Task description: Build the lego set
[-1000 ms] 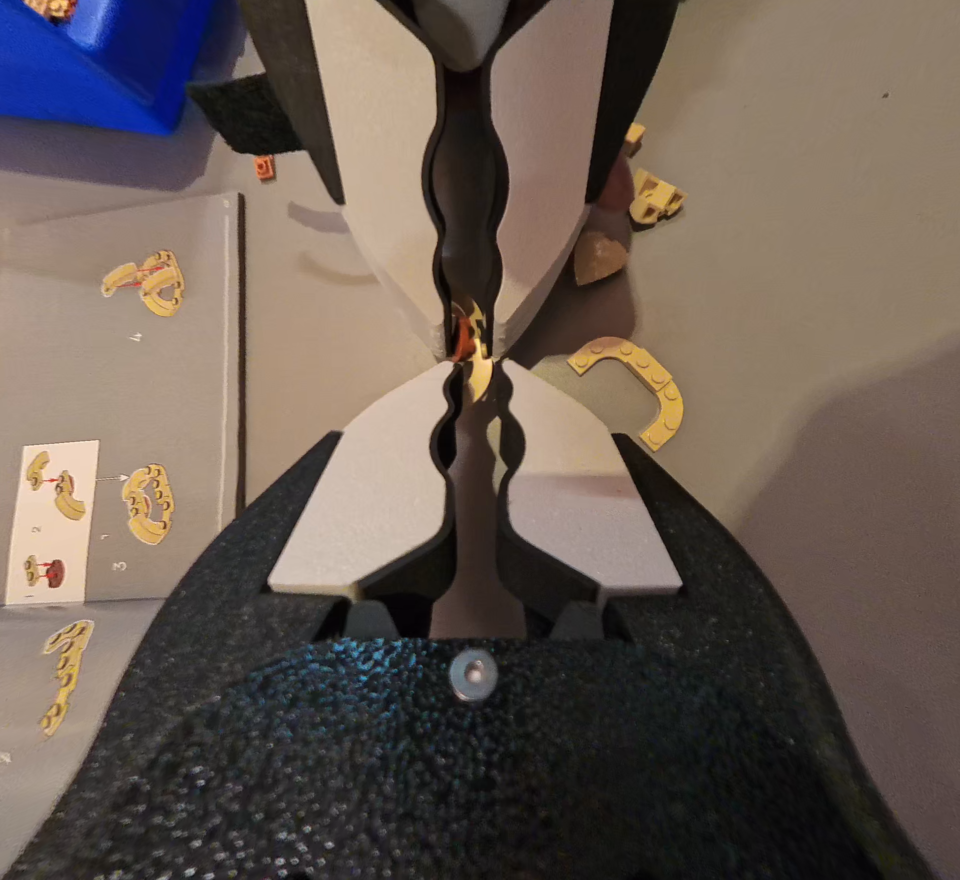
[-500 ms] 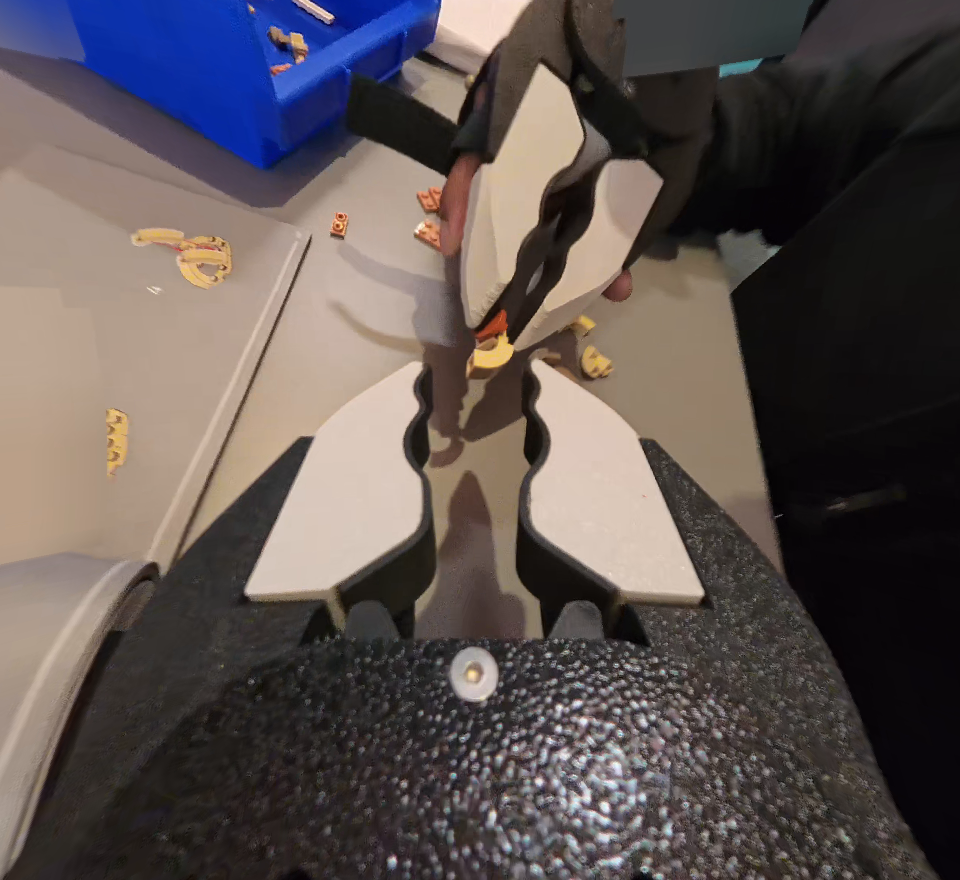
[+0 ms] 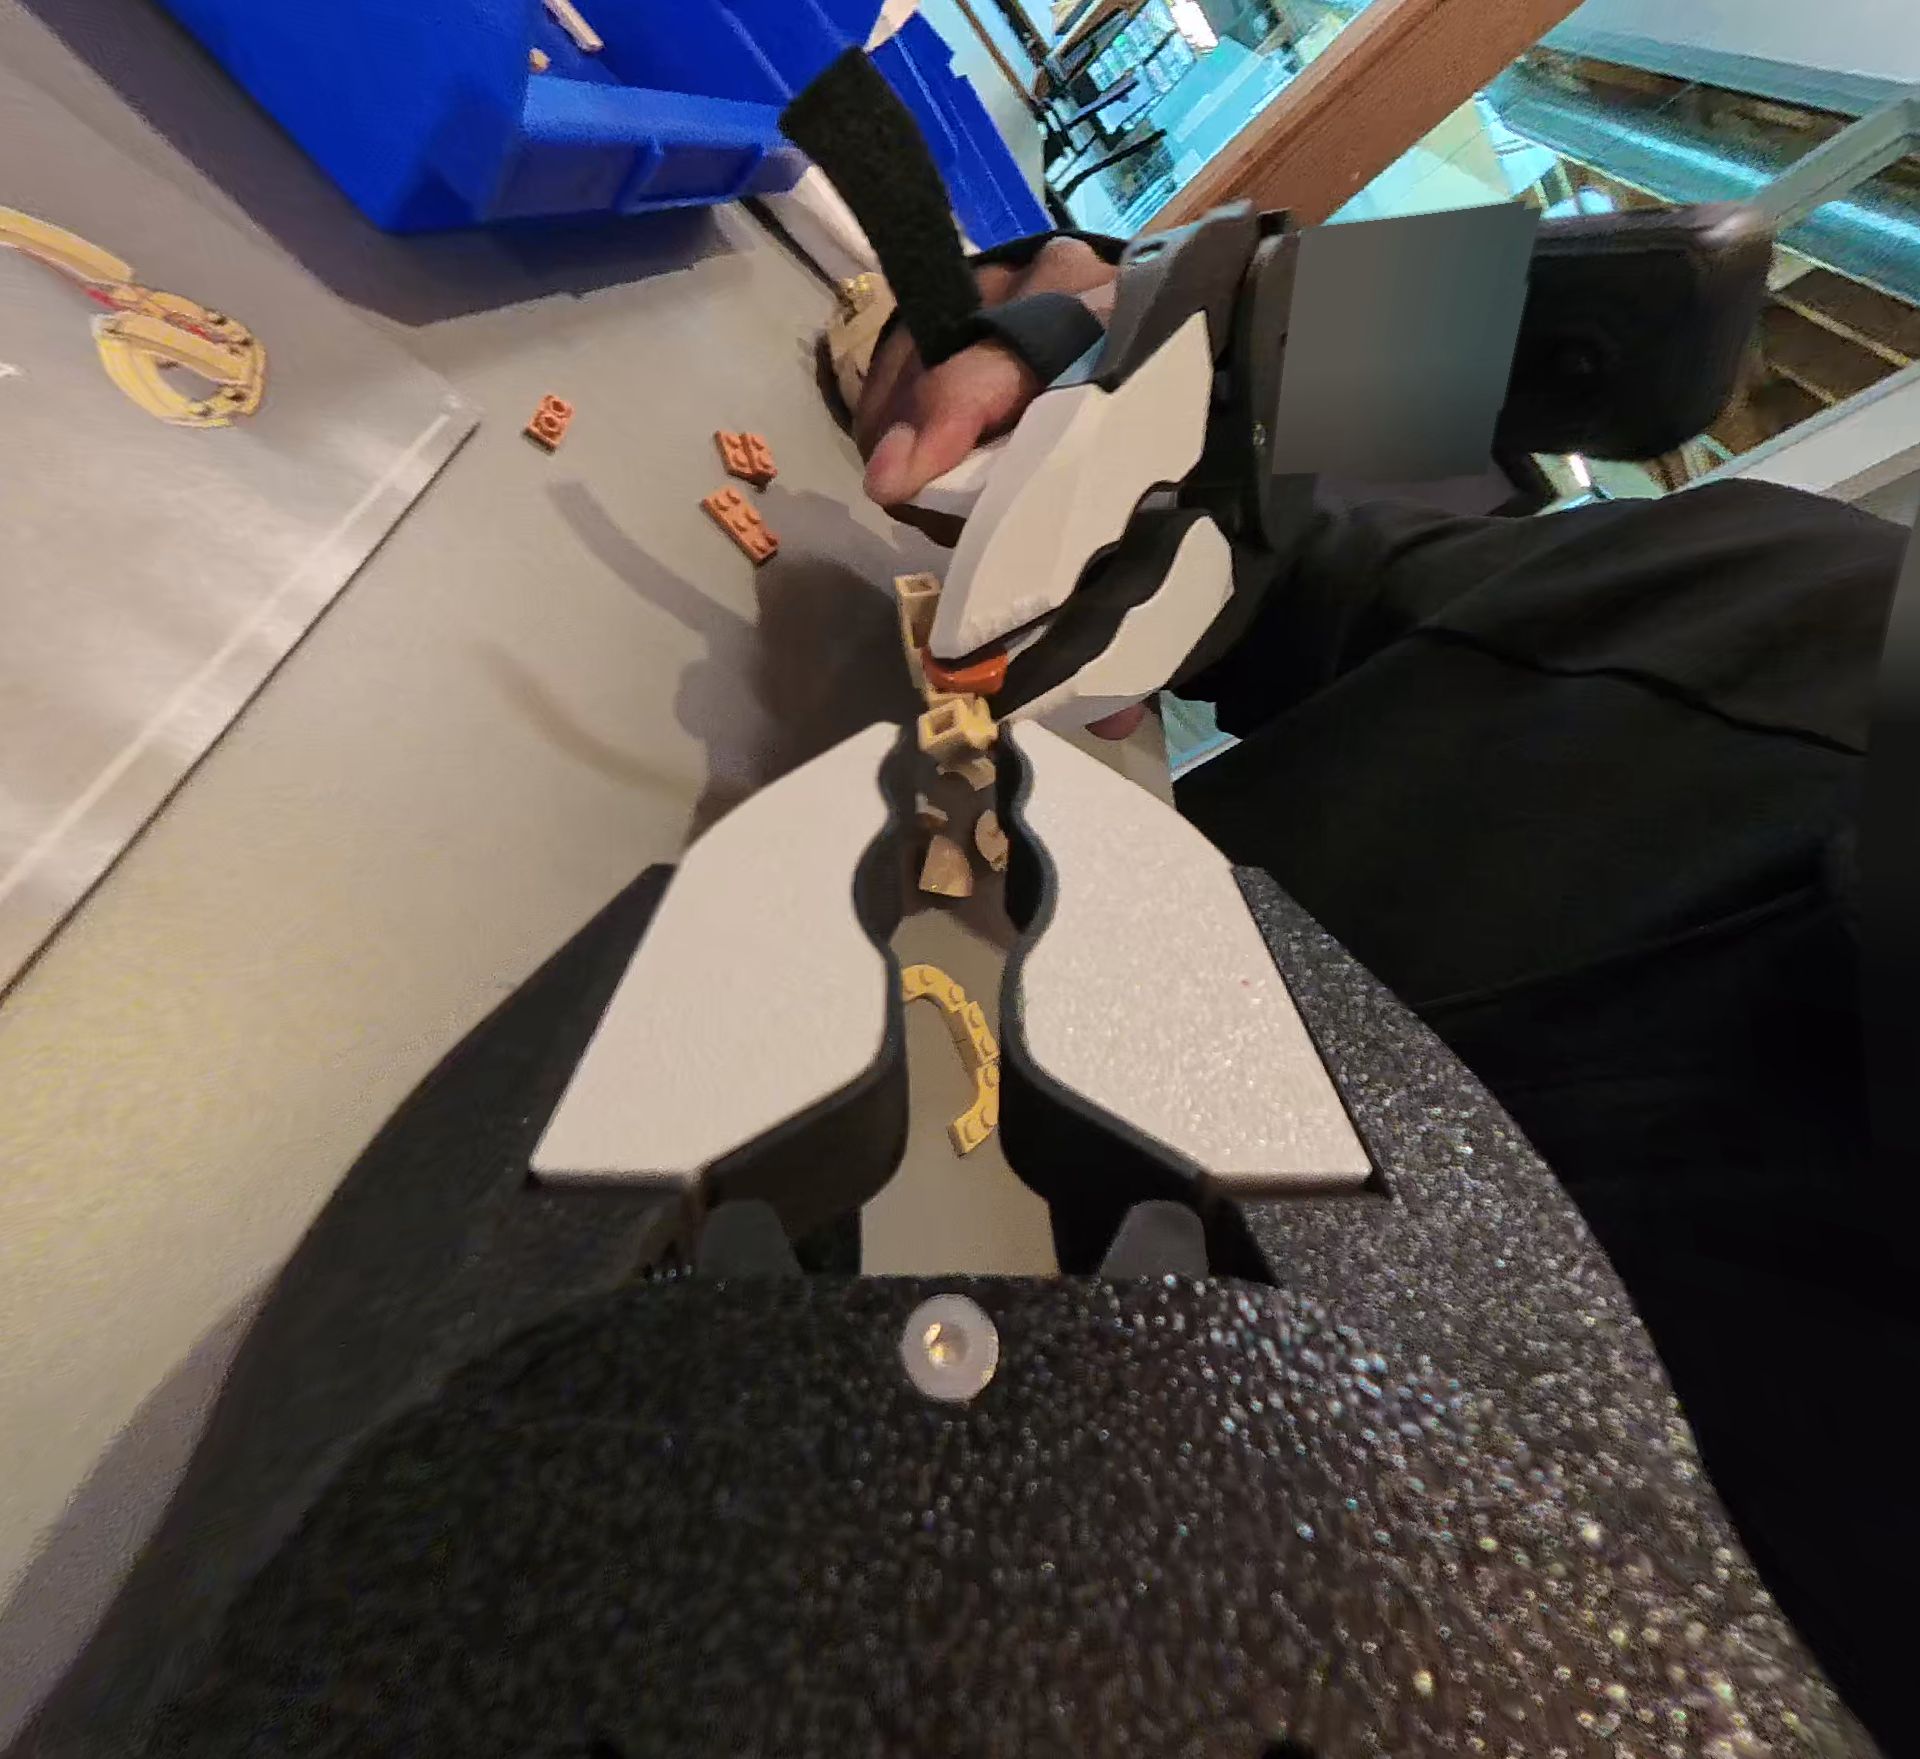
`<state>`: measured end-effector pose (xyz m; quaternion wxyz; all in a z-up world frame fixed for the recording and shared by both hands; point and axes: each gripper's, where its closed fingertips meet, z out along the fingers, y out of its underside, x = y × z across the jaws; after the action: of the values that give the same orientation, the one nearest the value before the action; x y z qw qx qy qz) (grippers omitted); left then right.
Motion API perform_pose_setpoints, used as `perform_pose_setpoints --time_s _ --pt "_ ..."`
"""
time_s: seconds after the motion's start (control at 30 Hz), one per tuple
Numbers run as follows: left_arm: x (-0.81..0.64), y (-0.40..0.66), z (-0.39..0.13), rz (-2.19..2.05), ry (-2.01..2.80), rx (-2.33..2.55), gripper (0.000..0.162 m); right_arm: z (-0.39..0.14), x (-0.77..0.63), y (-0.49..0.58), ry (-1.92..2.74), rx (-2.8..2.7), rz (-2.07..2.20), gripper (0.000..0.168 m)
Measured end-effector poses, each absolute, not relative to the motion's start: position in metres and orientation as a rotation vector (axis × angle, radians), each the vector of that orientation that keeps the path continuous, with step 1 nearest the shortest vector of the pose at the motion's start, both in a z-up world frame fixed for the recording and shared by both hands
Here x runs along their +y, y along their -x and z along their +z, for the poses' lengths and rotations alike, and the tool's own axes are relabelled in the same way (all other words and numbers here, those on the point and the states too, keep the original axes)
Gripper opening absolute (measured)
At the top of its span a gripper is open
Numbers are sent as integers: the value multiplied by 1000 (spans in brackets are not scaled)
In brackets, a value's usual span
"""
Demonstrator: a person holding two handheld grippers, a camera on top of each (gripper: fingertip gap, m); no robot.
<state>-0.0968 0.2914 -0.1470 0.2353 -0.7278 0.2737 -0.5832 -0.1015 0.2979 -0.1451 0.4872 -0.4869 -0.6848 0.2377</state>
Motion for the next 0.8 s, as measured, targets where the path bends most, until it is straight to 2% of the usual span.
perform_pose_setpoints --time_s 0.47,0.8 --pt "289 96 -141 -1327 1866 991 10 -144 296 103 1279 -1620 723 13" --pt "286 97 -139 -1185 1838 1087 10 -139 294 104 1171 -1615 577 13"
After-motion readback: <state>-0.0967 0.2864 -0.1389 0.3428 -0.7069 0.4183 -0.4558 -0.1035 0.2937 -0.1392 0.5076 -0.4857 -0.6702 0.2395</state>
